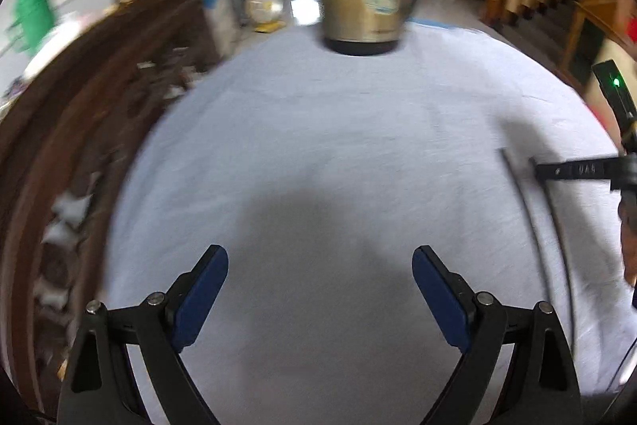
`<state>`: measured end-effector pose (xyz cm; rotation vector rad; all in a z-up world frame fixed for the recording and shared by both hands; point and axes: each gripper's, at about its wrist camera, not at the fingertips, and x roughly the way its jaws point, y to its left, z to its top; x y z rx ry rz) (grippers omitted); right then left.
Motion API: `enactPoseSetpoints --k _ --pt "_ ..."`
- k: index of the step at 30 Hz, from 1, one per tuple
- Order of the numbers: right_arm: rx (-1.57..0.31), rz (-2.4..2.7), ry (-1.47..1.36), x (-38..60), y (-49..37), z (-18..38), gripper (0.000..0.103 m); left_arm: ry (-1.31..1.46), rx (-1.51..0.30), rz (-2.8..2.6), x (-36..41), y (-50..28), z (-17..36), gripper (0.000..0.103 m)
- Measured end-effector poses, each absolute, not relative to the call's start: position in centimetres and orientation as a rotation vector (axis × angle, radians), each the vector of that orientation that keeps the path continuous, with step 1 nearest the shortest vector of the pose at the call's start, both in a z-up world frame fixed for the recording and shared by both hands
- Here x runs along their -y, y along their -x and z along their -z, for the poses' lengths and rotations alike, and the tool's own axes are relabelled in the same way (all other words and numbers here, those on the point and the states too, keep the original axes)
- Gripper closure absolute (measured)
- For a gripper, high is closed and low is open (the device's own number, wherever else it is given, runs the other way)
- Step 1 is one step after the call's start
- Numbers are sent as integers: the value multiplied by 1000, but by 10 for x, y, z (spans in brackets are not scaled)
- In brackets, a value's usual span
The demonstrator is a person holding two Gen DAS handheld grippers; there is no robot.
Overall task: Organize utensils
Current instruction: 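Move both grippers to the remaining dark chopsticks and close the right gripper on one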
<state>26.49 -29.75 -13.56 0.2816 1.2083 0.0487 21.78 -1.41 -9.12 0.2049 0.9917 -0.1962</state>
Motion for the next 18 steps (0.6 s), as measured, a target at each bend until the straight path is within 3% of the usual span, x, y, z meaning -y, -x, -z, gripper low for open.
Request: enactPoseSetpoints --k 6,12,15,18 --pt "-1220 -53 -317 325 -245 136 95 -193 -1061 423 100 -262 103 16" --pt "-1228 -121 -404 342 -246 139 94 -220 -1138 525 164 -293 117 32" --pt "-1230 -152 -448 352 -244 141 94 -255 -1185 554 184 -295 129 34" --pt "-1229 -172 -457 358 -239 139 95 -266 -1239 562 196 -299 144 58"
